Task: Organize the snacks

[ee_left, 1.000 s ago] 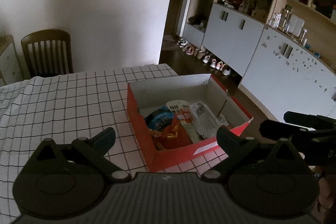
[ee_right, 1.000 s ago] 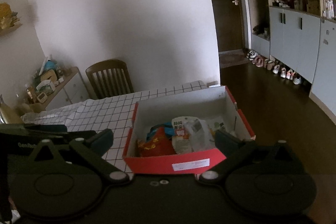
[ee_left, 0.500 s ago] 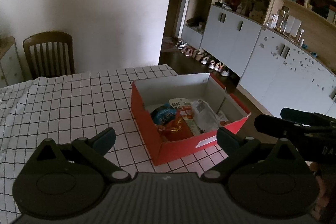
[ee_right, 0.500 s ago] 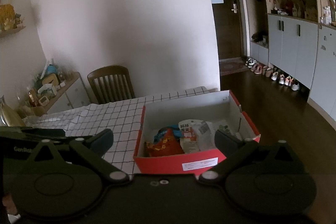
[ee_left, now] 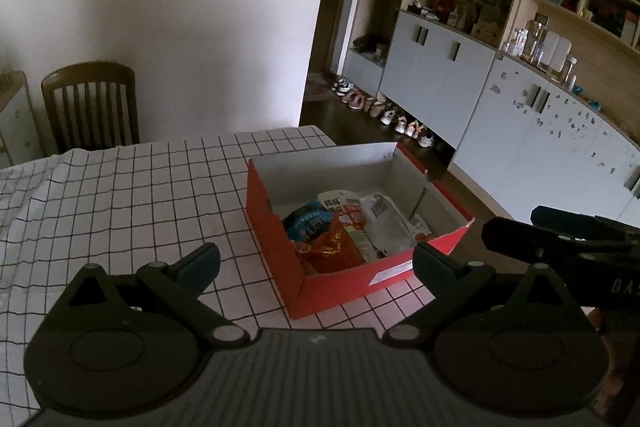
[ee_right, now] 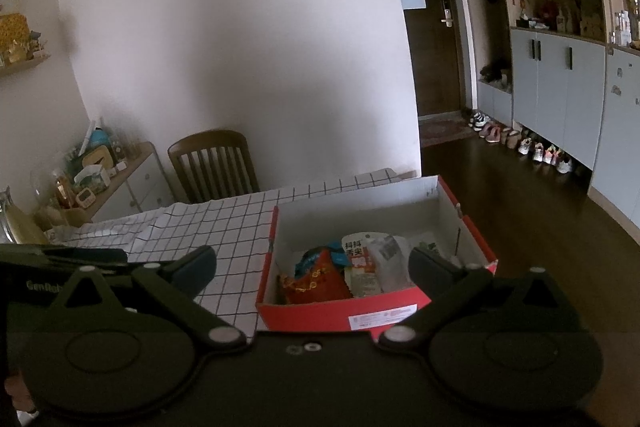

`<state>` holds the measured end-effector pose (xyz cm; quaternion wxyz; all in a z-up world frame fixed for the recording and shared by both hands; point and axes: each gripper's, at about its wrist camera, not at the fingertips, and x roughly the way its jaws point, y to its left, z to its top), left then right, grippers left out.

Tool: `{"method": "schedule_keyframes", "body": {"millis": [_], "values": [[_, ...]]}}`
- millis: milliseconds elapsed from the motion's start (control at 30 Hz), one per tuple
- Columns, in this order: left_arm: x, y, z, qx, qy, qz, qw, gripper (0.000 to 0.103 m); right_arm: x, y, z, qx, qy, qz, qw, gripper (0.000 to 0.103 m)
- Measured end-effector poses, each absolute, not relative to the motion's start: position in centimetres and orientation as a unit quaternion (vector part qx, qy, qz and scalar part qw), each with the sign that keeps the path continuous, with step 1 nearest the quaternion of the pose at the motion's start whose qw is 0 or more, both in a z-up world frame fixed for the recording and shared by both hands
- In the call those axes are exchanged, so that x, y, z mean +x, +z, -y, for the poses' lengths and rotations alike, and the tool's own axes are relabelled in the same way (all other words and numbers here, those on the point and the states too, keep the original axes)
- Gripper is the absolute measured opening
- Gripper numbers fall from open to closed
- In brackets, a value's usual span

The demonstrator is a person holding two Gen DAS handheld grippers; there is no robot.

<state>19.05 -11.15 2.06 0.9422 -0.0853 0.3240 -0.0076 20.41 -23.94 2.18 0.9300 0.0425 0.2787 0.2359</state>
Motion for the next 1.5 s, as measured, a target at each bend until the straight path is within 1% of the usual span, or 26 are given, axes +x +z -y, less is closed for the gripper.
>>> {"method": "schedule_keyframes", "body": {"millis": [667,1500], "values": [[19.7,1.1,11.1,-0.102,0.004,-0.339,0.935,0.103,20.5,2.0,24.3,0.044,0.242,-0.286,0.926,0.103],[20.5,1.9,12.2,-0.083,0.005,-0.312,0.947,0.103,21.0,1.6,25.0,0.058,0.235,-0.289,0.926,0.103]]}}
